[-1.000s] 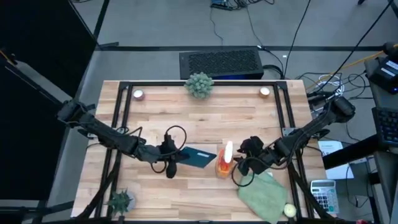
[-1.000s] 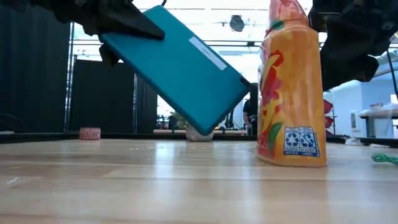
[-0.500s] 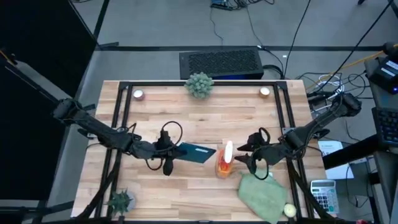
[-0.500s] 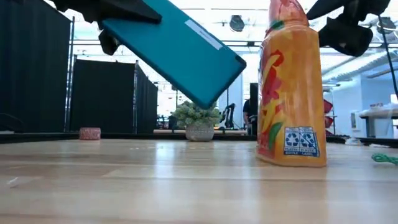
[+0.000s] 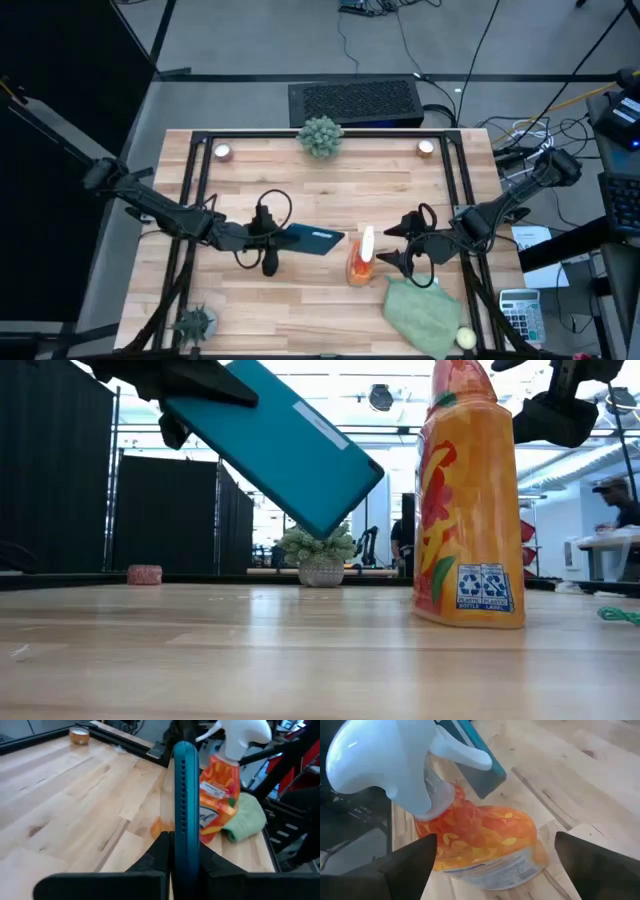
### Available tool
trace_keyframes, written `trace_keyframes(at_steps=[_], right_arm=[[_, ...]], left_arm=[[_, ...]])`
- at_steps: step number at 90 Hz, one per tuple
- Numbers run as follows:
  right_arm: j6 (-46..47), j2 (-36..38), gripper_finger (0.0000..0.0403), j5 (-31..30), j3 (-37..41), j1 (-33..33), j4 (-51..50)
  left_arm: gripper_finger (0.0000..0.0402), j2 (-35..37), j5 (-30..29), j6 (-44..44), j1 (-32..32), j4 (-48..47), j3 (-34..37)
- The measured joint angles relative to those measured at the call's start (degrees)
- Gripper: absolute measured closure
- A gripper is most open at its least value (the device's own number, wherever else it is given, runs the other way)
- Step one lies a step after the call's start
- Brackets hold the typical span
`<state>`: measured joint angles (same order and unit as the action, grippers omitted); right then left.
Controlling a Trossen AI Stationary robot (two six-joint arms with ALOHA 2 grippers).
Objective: Apply microfiber cloth
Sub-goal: Spray the cellphone using the spray bottle
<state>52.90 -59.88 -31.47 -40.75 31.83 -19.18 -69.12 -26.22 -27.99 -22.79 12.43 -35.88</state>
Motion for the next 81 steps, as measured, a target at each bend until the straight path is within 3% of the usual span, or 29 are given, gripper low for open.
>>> trace_keyframes(at_steps=[45,61,81], right_arm=[[2.65,0.06,0.0011,1.60,0.00,-0.71,2.95],[0.67,5.12,0.0010,1.31,0.00,1.55,3.04],[-11.81,9.96,0.0012,-11.71,-0.02,10.04,4.40]], left_arm=[[0.0392,-0.01,0.50,1.30,2.43,0.30,0.04],[0.0392,-0.02,0.74,1.49,3.33,0.35,0.04],[0.0392,-0.02,1.29,1.47,3.32,0.36,0.04]])
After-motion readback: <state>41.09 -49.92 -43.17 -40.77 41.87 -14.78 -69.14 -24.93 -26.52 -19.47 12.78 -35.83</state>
